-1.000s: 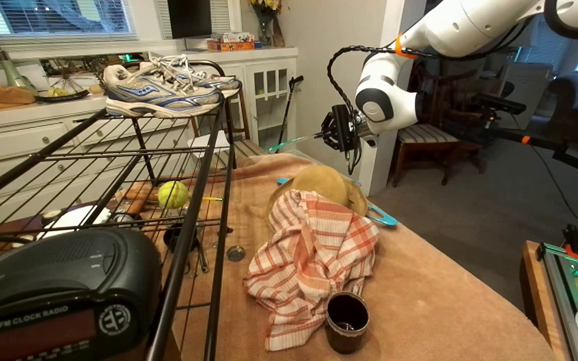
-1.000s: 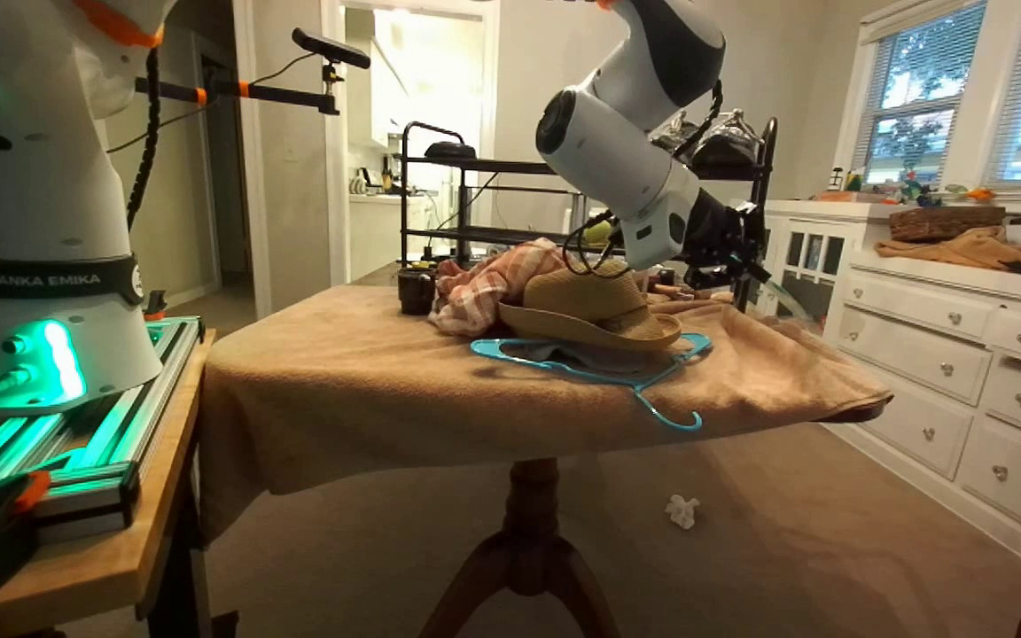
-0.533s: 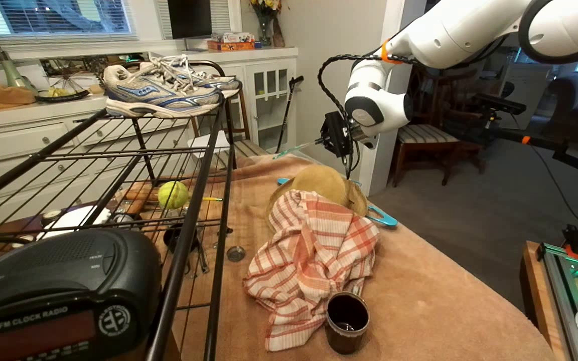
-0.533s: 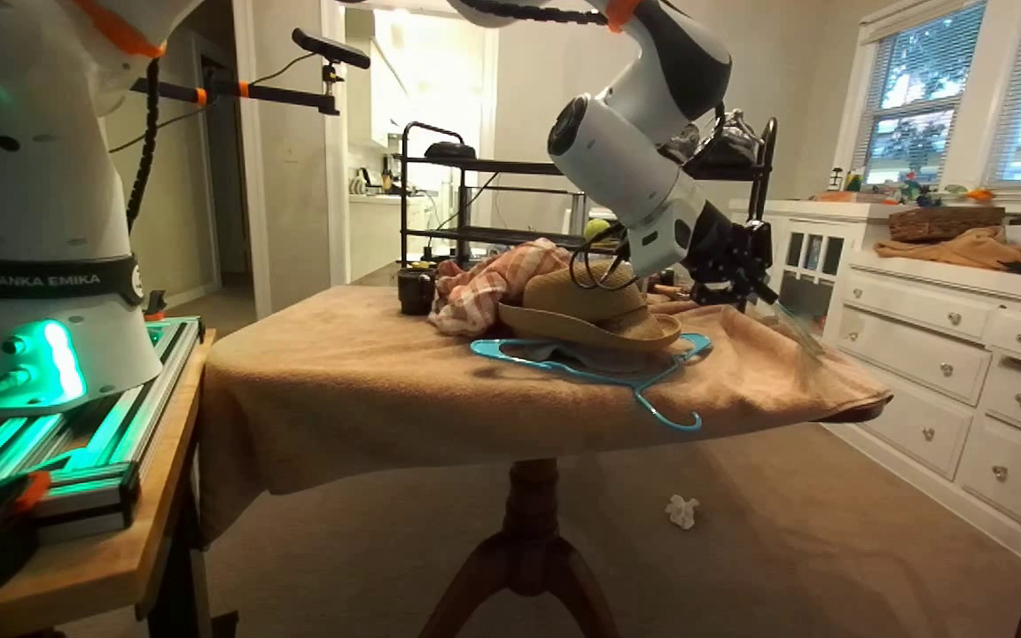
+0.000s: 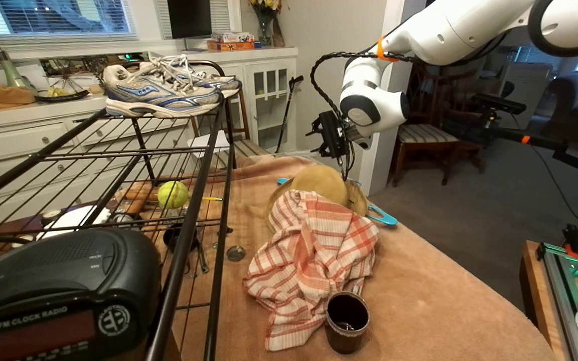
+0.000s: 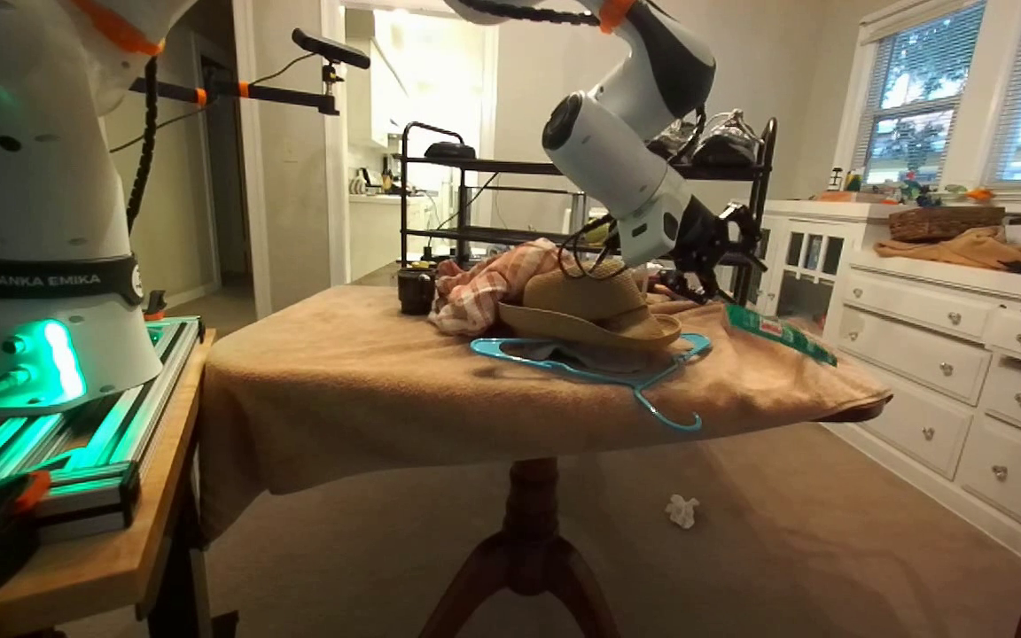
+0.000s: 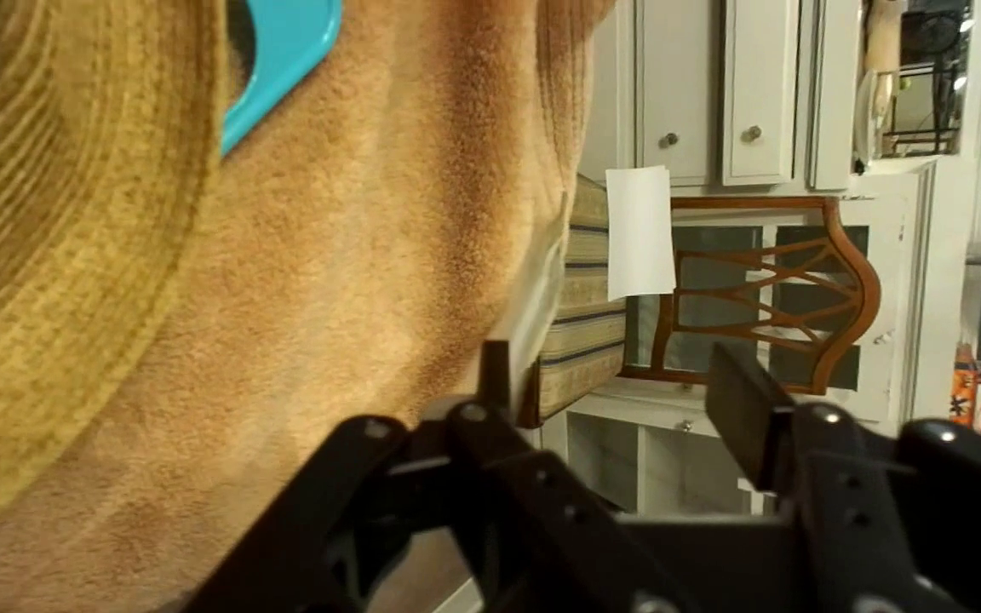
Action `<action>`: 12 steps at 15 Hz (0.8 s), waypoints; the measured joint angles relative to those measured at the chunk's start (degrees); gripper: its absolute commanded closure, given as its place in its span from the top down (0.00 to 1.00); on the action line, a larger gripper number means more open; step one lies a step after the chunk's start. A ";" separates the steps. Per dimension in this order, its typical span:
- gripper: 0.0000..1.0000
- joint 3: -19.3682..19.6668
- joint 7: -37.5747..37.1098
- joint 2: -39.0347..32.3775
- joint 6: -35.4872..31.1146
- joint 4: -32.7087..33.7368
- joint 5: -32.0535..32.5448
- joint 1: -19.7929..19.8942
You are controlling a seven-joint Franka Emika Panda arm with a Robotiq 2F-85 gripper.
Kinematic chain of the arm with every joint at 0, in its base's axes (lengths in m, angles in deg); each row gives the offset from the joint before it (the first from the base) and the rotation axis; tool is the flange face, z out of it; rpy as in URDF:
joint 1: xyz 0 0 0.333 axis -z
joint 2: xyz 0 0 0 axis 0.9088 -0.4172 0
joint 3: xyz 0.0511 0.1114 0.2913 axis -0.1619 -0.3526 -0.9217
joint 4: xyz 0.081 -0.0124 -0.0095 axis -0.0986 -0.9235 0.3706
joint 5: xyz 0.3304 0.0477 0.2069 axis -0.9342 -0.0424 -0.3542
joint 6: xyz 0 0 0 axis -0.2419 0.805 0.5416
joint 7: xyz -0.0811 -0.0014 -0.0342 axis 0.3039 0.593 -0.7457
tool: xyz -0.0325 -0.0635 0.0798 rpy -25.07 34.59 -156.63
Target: Move the green object to the bottom-right corner of the table
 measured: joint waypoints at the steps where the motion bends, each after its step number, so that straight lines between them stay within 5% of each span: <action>1: 0.99 -0.42 -0.60 1.33 -0.05 -0.52 2.13 0.32; 8: 1.00 -3.82 -11.04 14.01 0.81 -10.19 28.31 3.22; 12: 1.00 -3.09 -15.51 20.26 7.44 -16.54 46.76 3.81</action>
